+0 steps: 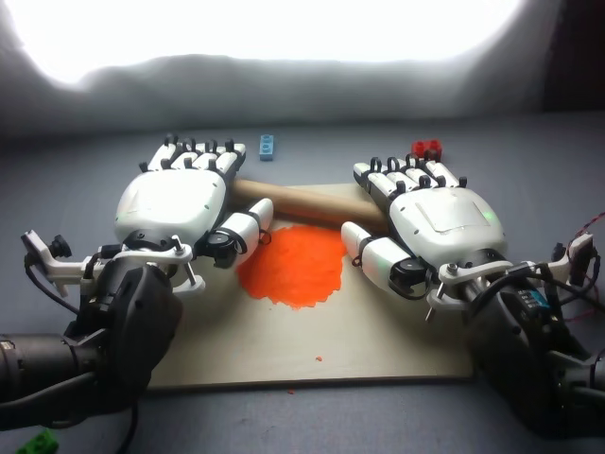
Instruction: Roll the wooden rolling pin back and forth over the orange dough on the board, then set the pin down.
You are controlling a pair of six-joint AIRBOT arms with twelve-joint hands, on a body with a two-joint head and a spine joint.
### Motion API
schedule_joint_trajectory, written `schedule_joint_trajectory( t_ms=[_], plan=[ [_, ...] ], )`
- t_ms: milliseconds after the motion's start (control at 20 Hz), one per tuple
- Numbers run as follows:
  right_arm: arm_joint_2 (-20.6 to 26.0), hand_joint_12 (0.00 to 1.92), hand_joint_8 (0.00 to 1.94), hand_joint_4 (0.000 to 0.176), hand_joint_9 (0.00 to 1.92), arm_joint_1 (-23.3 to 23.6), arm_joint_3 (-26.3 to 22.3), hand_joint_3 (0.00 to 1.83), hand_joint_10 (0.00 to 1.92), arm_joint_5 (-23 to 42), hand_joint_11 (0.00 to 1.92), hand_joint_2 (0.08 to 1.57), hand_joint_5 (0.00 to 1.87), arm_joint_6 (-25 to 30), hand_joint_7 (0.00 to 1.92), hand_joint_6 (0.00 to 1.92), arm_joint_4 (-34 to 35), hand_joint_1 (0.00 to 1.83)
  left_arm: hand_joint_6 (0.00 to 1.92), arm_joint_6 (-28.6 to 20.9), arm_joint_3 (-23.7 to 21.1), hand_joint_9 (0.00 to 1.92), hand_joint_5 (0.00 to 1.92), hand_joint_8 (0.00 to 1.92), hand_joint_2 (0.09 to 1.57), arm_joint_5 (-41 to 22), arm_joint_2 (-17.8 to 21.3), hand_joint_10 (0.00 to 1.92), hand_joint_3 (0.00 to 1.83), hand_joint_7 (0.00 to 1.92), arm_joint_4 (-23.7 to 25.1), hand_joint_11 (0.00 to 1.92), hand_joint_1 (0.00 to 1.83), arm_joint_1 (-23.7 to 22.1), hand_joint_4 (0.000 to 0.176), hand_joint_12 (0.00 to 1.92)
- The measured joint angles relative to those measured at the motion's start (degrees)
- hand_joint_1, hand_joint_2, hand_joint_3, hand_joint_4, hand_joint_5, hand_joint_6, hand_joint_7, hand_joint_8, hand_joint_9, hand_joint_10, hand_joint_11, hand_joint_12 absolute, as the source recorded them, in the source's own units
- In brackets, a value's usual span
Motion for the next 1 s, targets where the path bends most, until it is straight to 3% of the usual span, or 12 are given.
schedule_joint_trajectory(
  t_ms=[300,1000],
  plan=[
    [-0.07,0.82,0.02,0.0,0.32,0.0,-0.57,0.0,0.07,2.45,0.0,1.45,0.31,0.0,0.39,0.04,-0.28,0.0,0.01,0.0,-0.09,0.35,0.31,0.01,1.47,0.24,0.0,0.02,0.0,0.41,0.2,0.0,0.0,0.0,0.0,0.68],
    [0.24,0.75,0.01,0.0,0.3,-0.79,-2.58,0.0,0.07,4.68,0.0,1.45,0.3,-0.39,0.39,0.03,-0.96,0.0,0.0,-0.02,-2.01,0.33,0.31,0.0,1.47,0.59,0.7,0.0,0.0,0.39,0.13,0.0,0.0,-0.11,0.0,0.63]
  ],
)
